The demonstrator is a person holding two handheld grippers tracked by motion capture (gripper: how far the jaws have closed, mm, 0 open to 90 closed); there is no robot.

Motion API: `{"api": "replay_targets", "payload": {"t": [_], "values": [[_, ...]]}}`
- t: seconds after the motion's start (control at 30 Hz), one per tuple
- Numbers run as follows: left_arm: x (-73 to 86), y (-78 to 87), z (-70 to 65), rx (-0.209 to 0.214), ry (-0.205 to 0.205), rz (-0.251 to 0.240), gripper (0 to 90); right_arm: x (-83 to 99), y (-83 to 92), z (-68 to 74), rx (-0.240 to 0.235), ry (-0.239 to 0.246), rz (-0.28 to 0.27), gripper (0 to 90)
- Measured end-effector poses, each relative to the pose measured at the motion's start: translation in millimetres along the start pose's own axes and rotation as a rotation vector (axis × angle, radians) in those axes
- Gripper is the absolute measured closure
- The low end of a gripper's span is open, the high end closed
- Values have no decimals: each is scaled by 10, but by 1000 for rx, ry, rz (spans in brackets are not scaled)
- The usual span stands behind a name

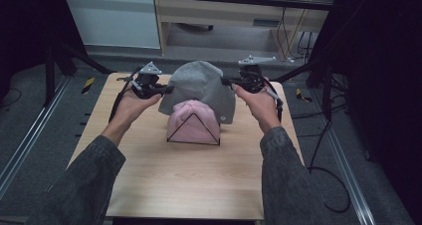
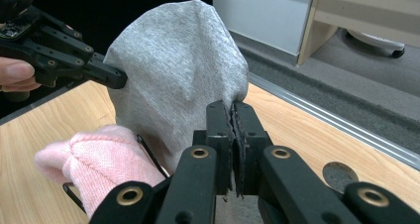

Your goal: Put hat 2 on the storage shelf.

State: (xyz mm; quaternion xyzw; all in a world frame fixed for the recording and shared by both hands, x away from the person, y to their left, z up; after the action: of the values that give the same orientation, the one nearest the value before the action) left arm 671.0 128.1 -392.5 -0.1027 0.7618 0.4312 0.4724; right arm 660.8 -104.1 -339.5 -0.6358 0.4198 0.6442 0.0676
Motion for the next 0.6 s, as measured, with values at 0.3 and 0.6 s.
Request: {"api": "replay_targets", "payload": {"t": [0.3,0.6], "values": [[105,-55,40,-4,14,12,868,110,-111,23,-7,-7,26,874],[248,-125,106,-16,24,35,866,209,-210,50,-14,-16,45,874]]}}
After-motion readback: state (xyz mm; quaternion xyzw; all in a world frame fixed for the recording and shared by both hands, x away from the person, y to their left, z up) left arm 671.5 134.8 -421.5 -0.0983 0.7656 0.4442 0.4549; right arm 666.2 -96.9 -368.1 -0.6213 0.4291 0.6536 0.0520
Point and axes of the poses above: each handheld gripper's, and its own axes: y roughly backward along the jaws, x roughly out of its underside, z roughly to its left, the point moved 8 cm from there along -y, roughly forward along the jaws, and after that the axes turned 15 degrees about y, right-handed, at the moved point
